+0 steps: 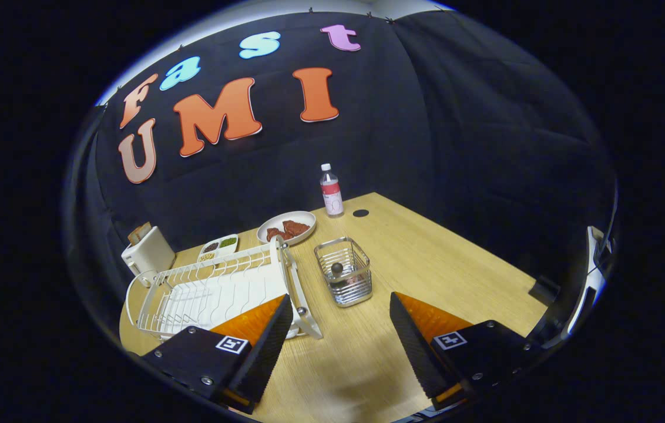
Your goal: Take the plate from the dish rack, then take the spoon from the basket and place it into the plate.
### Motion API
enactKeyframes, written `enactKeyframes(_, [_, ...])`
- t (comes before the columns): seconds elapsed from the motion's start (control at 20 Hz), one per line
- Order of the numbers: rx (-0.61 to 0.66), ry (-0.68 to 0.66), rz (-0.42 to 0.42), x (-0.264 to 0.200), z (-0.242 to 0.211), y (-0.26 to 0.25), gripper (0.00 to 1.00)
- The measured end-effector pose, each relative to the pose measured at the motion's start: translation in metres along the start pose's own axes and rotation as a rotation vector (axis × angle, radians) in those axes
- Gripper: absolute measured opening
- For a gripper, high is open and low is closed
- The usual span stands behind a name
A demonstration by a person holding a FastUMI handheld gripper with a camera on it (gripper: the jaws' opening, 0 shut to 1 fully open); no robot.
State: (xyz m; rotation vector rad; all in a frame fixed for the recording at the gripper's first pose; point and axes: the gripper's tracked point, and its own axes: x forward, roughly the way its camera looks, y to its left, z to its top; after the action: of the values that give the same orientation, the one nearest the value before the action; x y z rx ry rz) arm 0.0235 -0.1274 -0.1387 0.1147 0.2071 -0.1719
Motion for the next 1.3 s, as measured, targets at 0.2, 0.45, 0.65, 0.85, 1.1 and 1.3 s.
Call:
enactKeyframes(0.2, [-0.07,-0.071,0.041,0.021,0.017,0.009,0.99])
enactKeyframes(0.45, [-0.122,-0.089,0.089,0.057,0.02,0.013,0.99])
enactKeyframes(0.65, [-0.099,-0.054,0.119,0.086,0.01,0.01,0.97])
enactKeyframes(0.85, [-0.102,-0.032,0.141,0.101,-0.002,0.01,0.79])
enactKeyframes(1.1, [-0.099,-0.018,0.143,0.114,-0.007,0.008,0.44])
enactKeyframes(1.3, [-0.127,-0.033,0.158,0.116,-0.006,0.01,0.16])
